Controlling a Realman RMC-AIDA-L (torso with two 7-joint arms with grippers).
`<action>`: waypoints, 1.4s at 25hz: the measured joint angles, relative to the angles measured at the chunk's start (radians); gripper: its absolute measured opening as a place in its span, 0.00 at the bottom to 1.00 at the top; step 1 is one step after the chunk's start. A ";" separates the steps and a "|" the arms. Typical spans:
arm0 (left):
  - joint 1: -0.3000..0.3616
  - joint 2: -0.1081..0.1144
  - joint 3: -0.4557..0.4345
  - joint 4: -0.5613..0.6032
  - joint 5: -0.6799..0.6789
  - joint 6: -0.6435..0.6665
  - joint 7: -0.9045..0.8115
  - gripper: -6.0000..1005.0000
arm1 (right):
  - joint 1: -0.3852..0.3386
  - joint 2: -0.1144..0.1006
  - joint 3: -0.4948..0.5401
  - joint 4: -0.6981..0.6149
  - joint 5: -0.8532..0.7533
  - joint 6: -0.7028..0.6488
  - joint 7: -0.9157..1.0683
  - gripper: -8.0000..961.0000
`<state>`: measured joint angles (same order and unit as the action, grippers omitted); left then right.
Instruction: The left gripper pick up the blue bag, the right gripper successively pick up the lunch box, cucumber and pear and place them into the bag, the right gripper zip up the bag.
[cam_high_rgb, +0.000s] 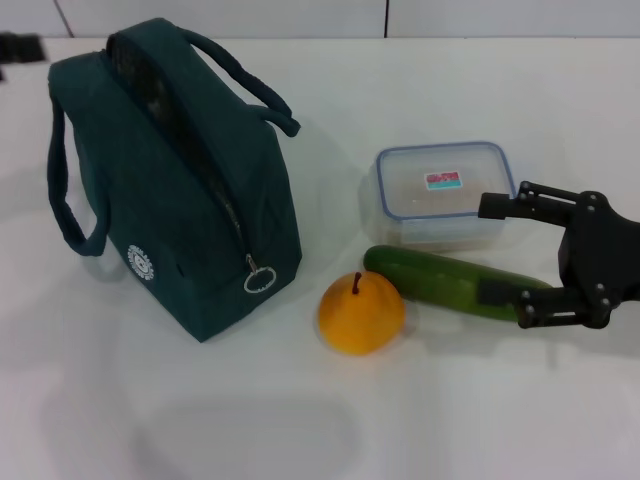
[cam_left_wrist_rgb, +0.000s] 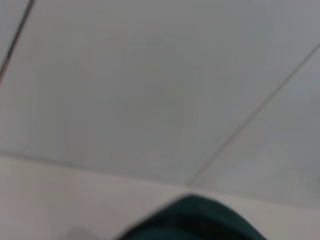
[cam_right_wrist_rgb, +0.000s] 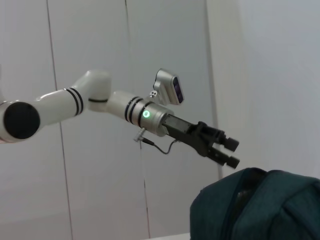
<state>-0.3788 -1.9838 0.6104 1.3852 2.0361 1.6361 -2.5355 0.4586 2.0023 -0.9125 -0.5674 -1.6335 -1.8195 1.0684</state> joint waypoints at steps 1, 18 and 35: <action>0.004 -0.003 0.037 0.034 0.018 0.003 -0.042 0.85 | 0.000 -0.001 0.001 0.000 0.000 0.001 0.000 0.89; -0.009 -0.027 0.207 0.129 0.147 0.027 -0.174 0.85 | 0.000 -0.004 0.004 0.000 -0.006 0.040 -0.001 0.89; -0.016 -0.042 0.238 0.050 0.203 0.024 -0.157 0.84 | 0.003 -0.003 0.004 0.004 -0.006 0.048 -0.001 0.89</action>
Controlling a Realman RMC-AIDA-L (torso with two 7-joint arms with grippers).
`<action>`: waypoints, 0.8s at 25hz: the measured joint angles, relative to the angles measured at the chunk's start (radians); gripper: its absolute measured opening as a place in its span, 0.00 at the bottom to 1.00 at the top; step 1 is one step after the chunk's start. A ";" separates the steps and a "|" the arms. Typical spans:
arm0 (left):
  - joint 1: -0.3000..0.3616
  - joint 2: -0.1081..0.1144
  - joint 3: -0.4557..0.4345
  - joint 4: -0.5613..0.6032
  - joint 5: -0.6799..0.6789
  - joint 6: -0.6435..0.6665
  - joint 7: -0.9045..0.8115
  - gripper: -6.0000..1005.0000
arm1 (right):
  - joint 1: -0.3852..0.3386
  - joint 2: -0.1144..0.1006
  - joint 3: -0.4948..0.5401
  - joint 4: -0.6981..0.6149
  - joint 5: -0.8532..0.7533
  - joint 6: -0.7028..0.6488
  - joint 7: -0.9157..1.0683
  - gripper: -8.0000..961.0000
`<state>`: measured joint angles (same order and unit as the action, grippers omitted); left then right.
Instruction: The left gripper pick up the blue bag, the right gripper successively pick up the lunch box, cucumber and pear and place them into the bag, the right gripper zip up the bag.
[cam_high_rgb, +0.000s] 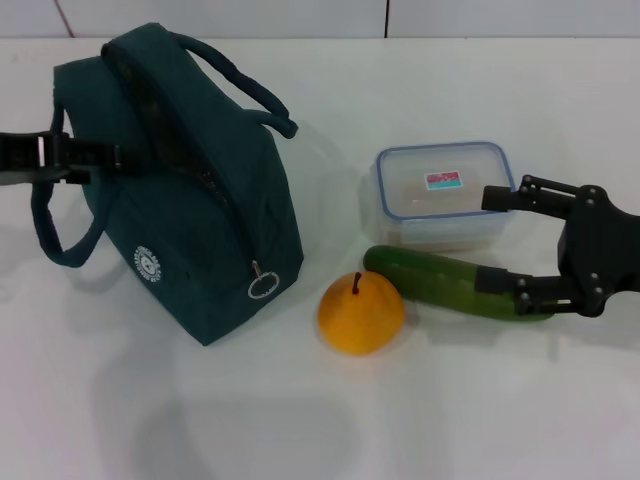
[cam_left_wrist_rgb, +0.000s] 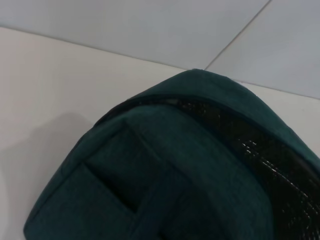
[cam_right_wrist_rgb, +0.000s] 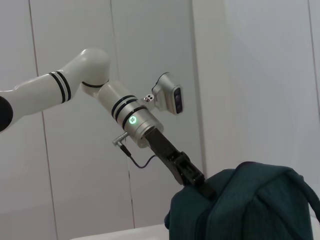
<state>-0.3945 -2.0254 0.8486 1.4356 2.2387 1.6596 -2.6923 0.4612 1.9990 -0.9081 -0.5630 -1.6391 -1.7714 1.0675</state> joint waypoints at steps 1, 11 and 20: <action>0.000 -0.001 -0.001 -0.003 -0.002 -0.001 0.010 0.83 | -0.001 0.000 0.000 0.000 0.002 0.000 0.000 0.89; -0.013 -0.009 0.005 -0.022 -0.005 0.012 0.037 0.60 | -0.003 0.000 0.000 0.002 0.005 0.003 0.000 0.89; -0.025 -0.025 0.041 -0.018 -0.011 0.032 0.039 0.20 | -0.002 0.000 0.021 0.001 0.007 0.016 0.006 0.89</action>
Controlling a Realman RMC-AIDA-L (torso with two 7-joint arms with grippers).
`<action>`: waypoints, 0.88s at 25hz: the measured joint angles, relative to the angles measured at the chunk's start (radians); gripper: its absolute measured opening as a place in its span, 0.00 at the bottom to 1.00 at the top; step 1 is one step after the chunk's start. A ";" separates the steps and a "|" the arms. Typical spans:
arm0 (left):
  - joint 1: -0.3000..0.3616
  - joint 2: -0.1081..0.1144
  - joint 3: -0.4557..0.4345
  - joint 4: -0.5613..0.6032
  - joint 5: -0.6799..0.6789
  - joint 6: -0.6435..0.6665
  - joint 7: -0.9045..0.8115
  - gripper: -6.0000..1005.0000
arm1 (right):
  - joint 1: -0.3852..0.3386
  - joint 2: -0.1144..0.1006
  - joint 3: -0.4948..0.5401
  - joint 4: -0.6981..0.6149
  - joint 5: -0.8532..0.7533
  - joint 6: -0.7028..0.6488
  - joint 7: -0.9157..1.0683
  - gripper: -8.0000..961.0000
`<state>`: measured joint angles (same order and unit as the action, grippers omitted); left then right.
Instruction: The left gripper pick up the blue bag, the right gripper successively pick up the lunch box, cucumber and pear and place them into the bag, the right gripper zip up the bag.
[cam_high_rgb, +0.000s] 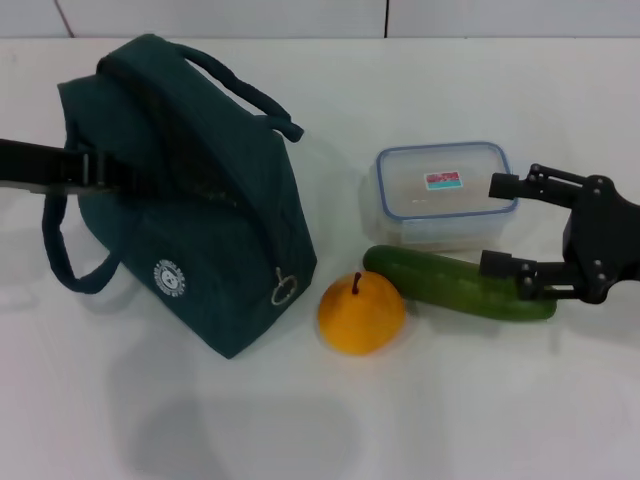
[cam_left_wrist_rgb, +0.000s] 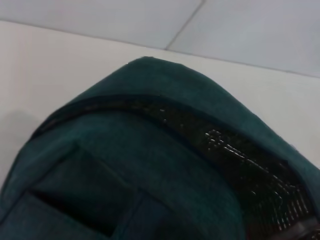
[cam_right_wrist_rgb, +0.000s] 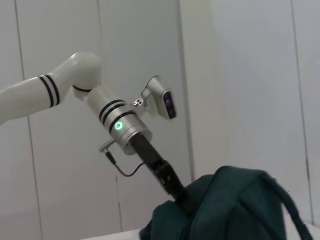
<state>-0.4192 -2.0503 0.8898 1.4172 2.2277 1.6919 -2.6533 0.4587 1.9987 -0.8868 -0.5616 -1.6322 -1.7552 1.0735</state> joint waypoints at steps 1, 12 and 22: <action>0.000 0.000 0.006 0.001 -0.003 0.002 0.000 0.15 | 0.000 0.000 0.005 0.001 0.000 0.000 0.001 0.89; 0.001 0.003 0.008 0.010 -0.073 0.013 0.010 0.05 | -0.014 -0.003 0.076 0.003 0.000 0.045 0.025 0.89; -0.014 0.007 0.008 0.009 -0.077 0.012 -0.008 0.05 | -0.014 0.007 0.260 0.052 0.003 0.186 0.106 0.89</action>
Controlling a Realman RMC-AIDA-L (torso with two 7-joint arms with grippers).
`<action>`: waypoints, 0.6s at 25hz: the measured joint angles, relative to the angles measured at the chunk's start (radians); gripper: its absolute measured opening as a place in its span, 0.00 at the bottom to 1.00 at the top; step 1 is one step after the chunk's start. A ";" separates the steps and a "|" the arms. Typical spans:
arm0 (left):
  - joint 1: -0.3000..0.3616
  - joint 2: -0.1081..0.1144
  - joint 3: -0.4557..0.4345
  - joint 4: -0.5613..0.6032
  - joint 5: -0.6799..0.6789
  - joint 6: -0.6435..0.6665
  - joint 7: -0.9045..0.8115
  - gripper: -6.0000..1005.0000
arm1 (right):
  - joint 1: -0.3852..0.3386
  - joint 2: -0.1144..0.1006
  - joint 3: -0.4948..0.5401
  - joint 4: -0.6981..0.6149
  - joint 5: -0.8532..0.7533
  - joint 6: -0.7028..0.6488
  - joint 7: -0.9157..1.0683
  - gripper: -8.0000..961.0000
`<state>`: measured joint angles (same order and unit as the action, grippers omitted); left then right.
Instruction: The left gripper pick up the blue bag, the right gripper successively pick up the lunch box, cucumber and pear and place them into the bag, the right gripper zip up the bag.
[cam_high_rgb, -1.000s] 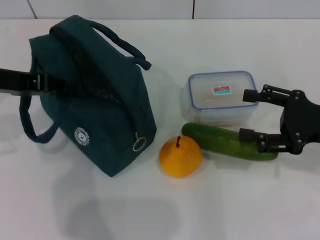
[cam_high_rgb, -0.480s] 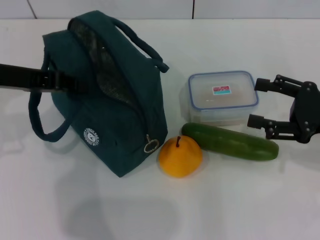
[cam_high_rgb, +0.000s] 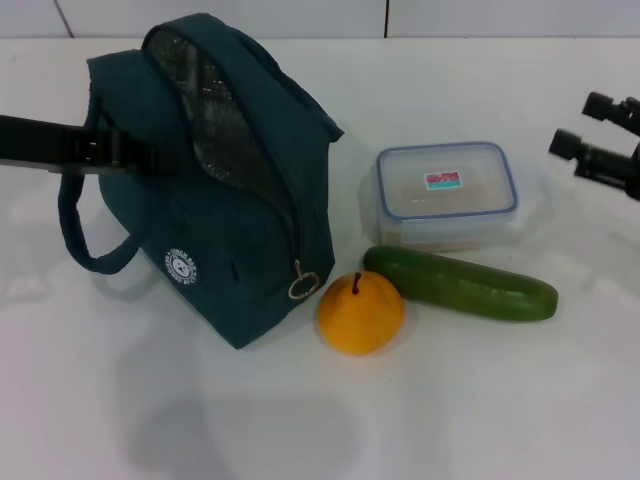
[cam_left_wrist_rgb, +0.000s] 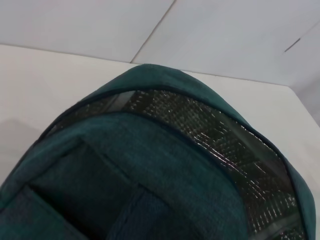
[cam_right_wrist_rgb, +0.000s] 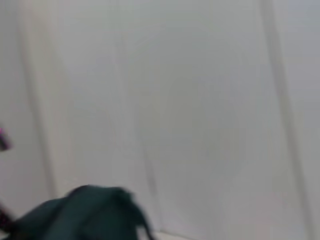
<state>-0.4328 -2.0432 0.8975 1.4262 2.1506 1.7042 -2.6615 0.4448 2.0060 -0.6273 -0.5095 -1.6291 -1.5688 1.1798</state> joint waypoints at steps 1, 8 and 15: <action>-0.001 0.000 0.000 0.000 0.000 0.000 0.000 0.05 | 0.006 0.000 0.018 0.020 0.002 0.027 0.010 0.89; -0.011 -0.002 0.004 -0.003 0.000 0.000 0.000 0.05 | 0.044 -0.010 0.042 0.151 0.053 0.209 0.073 0.89; -0.012 -0.004 0.005 -0.002 0.000 0.000 -0.001 0.04 | 0.051 -0.005 0.043 0.194 0.063 0.273 0.103 0.89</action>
<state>-0.4452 -2.0476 0.9020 1.4242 2.1505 1.7042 -2.6629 0.4960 2.0014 -0.5839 -0.3151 -1.5664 -1.2959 1.2833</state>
